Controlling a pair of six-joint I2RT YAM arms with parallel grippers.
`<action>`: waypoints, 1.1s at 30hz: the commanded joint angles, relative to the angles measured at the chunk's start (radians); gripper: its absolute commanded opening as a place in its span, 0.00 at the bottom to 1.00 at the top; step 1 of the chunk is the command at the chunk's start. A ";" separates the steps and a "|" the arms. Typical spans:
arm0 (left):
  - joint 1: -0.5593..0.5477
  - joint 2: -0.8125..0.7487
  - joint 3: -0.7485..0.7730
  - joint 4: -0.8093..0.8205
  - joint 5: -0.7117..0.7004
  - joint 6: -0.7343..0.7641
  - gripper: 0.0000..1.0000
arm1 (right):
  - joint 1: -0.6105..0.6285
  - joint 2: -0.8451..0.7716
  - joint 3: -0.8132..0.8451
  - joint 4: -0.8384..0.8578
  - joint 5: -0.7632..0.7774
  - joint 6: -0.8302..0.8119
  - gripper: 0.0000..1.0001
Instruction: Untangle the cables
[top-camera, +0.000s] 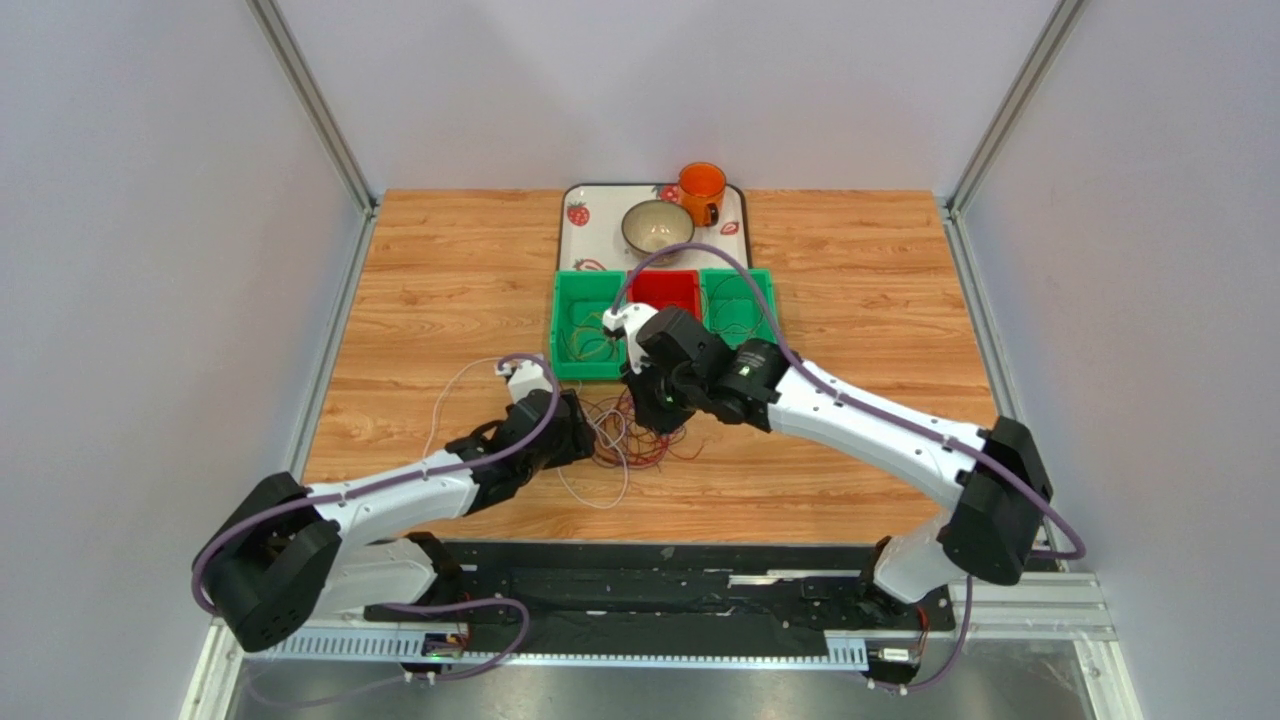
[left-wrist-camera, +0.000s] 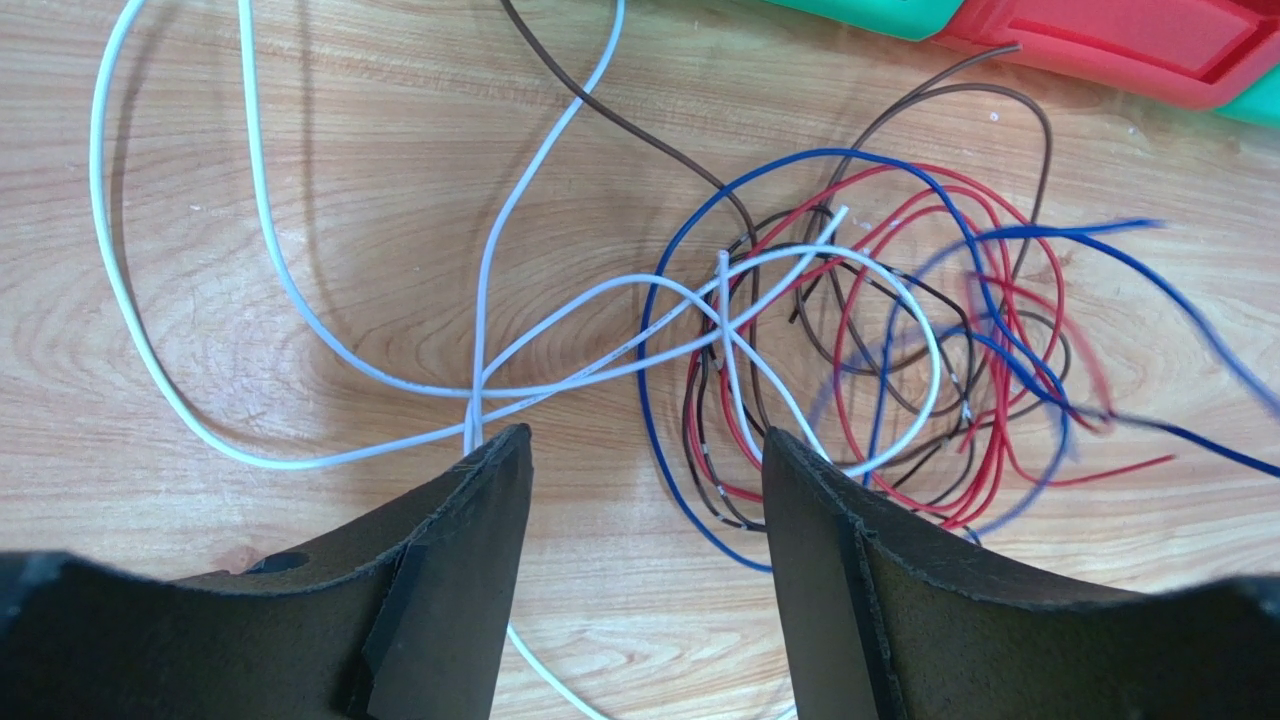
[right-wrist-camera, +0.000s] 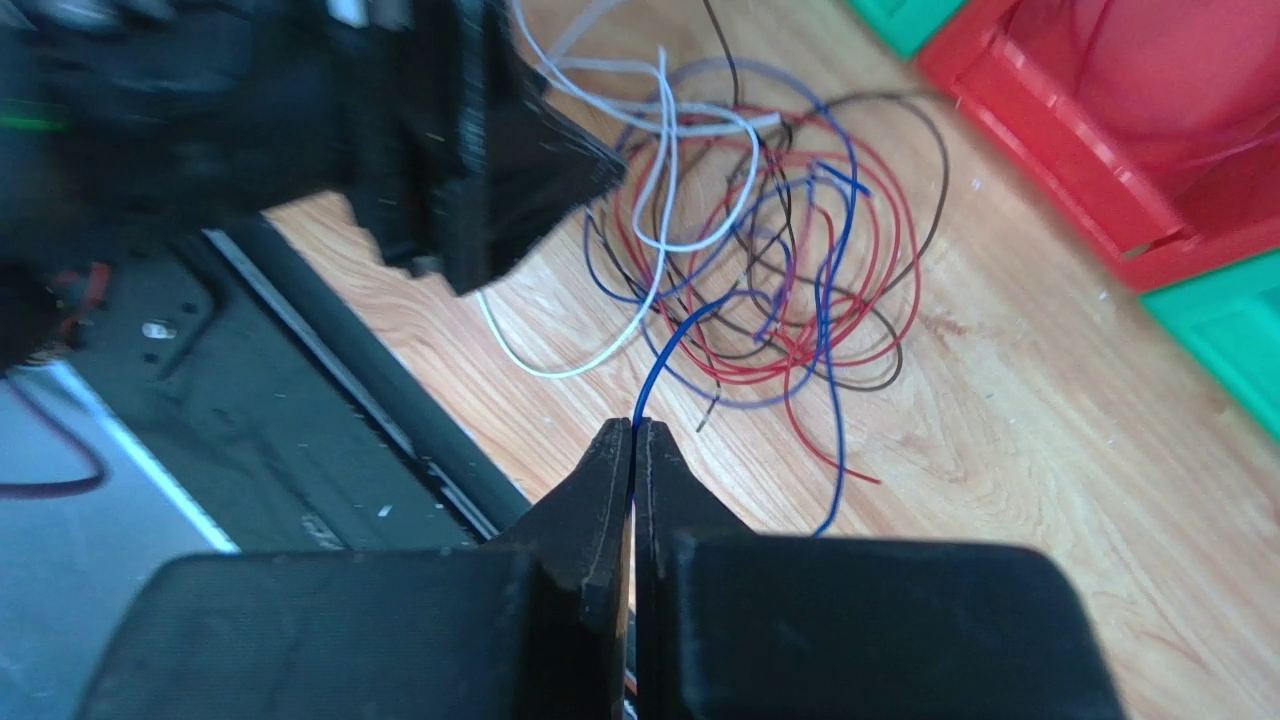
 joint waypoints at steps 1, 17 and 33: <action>0.003 0.026 0.053 0.002 0.008 0.008 0.66 | 0.003 -0.088 0.088 -0.063 -0.004 -0.008 0.00; 0.003 0.055 0.072 0.004 0.017 0.012 0.64 | 0.003 -0.287 0.362 0.077 0.084 -0.018 0.00; 0.001 0.070 0.081 0.002 0.022 0.020 0.63 | 0.003 -0.315 0.684 0.274 0.249 -0.193 0.00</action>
